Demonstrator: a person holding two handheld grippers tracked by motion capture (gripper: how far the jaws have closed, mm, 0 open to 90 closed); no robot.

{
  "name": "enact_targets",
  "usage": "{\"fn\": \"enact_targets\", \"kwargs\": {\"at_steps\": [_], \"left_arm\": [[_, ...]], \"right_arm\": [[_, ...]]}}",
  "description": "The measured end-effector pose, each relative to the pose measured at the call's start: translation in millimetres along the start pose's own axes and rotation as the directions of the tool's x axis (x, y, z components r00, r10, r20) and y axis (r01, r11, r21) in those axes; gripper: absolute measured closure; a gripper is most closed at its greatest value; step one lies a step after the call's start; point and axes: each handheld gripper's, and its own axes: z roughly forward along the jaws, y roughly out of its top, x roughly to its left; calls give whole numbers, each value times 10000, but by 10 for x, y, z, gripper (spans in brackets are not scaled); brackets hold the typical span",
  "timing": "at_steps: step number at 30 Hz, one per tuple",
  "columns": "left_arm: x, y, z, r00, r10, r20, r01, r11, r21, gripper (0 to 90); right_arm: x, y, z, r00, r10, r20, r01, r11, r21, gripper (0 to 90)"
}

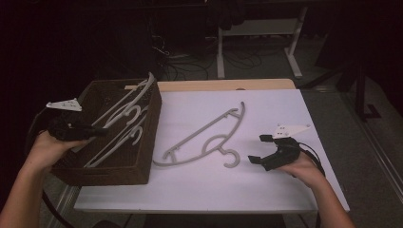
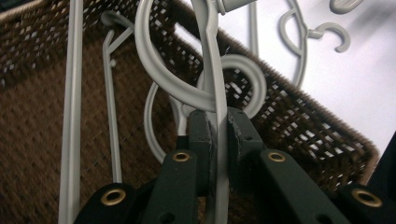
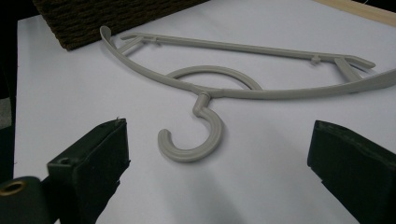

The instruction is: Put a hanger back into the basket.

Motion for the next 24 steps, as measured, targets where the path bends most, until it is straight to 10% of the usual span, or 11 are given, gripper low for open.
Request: {"fn": "enact_targets", "kwargs": {"at_steps": [18,24], "left_arm": [[245,-325,278,9959,-854,300,807,9880,1318,804],[231,-305,258,9973,-734,86,721,9921,1031,649]], "right_arm": [[-17,53,33,10000,-70,-15,70,10000,20,47],[-16,47,25,10000,-72,8,72,10000,39,47]]}}
